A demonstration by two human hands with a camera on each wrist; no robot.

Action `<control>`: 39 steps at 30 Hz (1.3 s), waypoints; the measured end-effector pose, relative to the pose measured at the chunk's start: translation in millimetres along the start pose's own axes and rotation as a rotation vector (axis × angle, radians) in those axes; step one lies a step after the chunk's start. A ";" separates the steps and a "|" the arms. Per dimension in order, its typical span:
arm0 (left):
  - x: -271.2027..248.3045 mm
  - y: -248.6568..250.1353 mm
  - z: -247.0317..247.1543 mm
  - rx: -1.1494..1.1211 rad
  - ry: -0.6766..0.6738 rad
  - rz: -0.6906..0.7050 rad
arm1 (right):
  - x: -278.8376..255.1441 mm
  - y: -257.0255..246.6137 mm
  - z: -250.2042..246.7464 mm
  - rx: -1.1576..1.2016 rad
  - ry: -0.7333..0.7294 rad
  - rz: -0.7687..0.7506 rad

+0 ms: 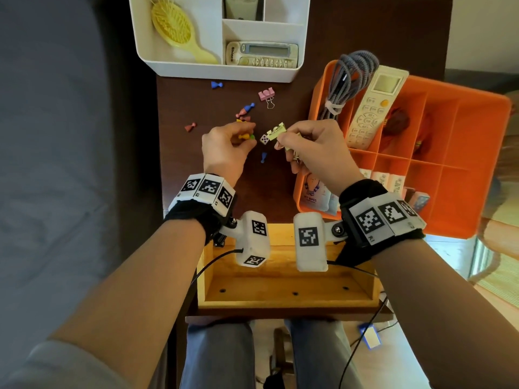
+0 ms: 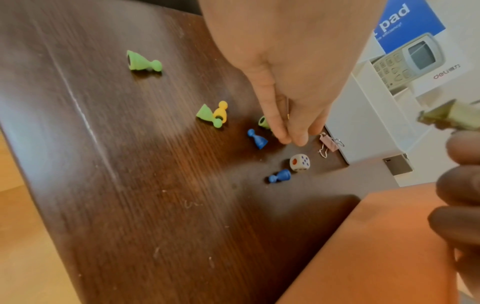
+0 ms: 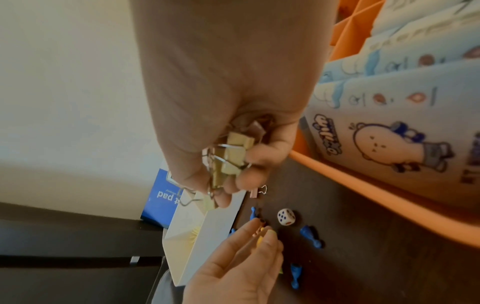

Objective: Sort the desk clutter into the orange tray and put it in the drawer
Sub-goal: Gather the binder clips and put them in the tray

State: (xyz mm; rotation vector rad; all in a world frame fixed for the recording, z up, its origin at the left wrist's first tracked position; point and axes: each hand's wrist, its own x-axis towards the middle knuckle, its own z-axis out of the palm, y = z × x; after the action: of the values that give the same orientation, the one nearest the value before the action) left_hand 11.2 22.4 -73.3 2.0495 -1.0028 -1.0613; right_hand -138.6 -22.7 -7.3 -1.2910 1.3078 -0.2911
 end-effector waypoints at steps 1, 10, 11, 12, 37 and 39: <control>-0.9 0.3 -0.4 0.006 -0.007 0.005 | -0.5 0.4 -1.4 0.030 0.004 0.009; -11.9 -3.8 -4.5 -0.039 -0.013 0.013 | -4.9 6.0 -10.6 0.212 0.024 0.033; -13.2 -4.5 -5.4 -0.047 0.000 0.019 | -4.9 6.2 -10.8 0.218 0.027 0.042; -14.8 -4.2 -6.3 -0.063 0.018 0.023 | -5.2 6.4 -10.7 0.218 0.029 0.049; -12.5 42.6 2.5 -0.311 -0.054 0.079 | -8.2 6.5 -24.3 0.473 -0.031 0.151; -2.0 34.8 7.0 -0.189 0.032 0.068 | -5.6 6.4 -29.6 0.498 0.018 0.158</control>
State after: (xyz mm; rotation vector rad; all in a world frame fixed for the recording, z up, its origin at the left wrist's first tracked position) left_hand -7.4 4.7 -48.8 1.8623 -0.9131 -1.0427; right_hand -167.6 -31.6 -2.0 -0.7630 1.2438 -0.4825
